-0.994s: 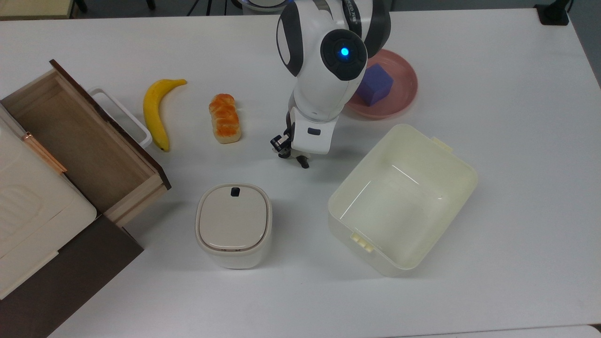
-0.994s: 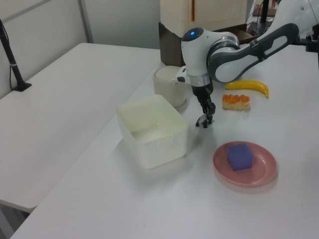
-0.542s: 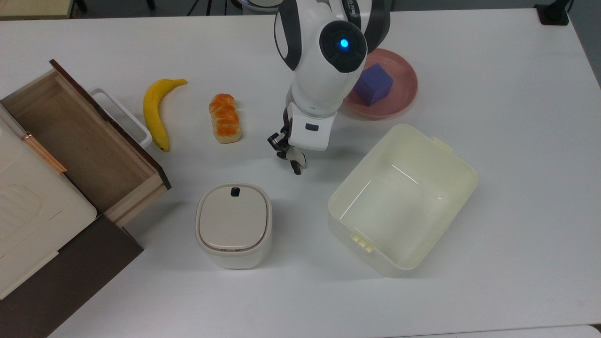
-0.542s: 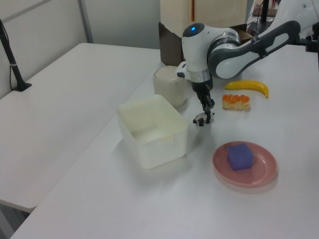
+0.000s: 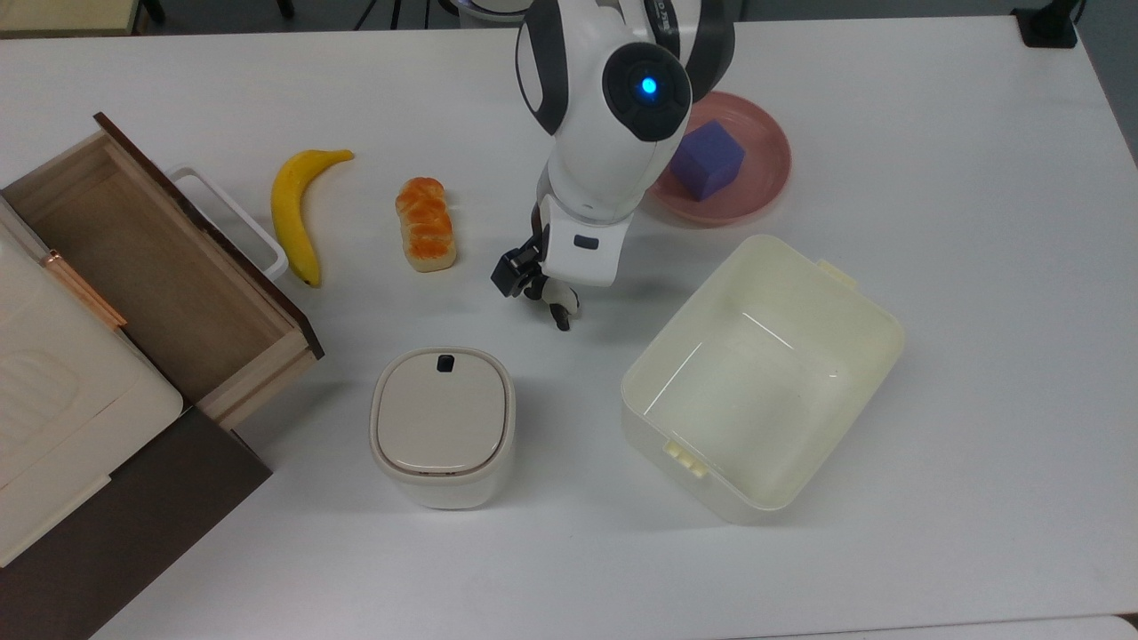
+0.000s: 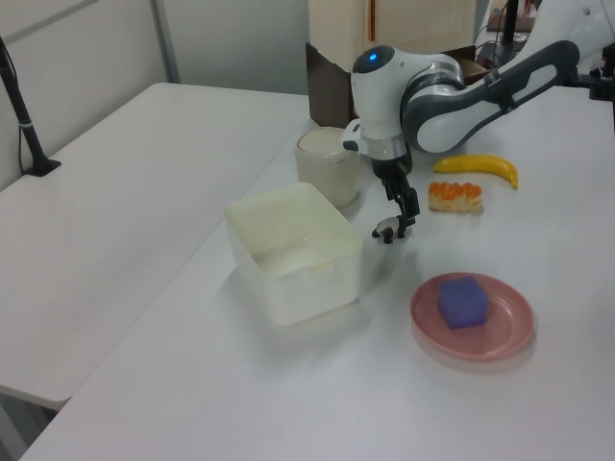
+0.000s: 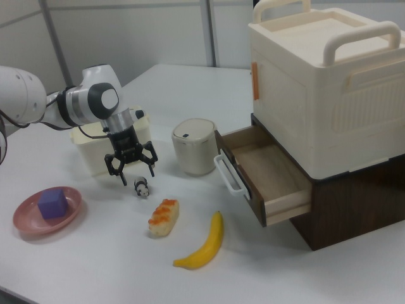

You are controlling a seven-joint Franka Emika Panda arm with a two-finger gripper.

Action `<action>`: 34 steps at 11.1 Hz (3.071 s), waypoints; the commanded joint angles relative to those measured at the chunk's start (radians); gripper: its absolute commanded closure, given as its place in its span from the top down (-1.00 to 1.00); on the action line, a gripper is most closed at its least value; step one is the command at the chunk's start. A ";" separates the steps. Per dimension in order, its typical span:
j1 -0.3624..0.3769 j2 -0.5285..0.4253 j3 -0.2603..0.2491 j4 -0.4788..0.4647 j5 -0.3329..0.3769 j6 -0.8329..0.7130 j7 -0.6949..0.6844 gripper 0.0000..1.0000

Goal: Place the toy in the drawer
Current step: 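Close the gripper on the panda toy, then lift the panda toy and carry it over the open drawer, then lower the panda toy into the drawer and open the gripper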

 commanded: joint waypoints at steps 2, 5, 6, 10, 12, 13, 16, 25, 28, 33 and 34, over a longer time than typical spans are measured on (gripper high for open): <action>0.016 0.020 -0.010 -0.009 -0.020 0.036 -0.002 0.21; 0.025 0.042 -0.010 -0.011 -0.020 0.059 0.000 -0.09; 0.027 0.043 -0.010 -0.011 -0.023 0.066 0.000 -0.26; 0.018 -0.038 -0.015 -0.008 -0.023 -0.008 -0.003 -0.68; -0.016 -0.102 -0.018 0.021 -0.023 -0.061 -0.006 -0.68; -0.039 -0.140 -0.018 0.029 -0.022 -0.065 -0.006 -0.68; -0.134 -0.214 -0.021 0.078 -0.026 -0.066 -0.008 -0.68; -0.472 -0.182 -0.018 0.124 0.125 0.138 -0.150 -0.65; -0.502 -0.150 -0.018 0.123 0.150 0.168 -0.153 -0.46; -0.506 -0.142 -0.016 0.124 0.145 0.167 -0.143 0.91; -0.499 -0.147 -0.007 0.127 0.151 0.164 -0.131 0.91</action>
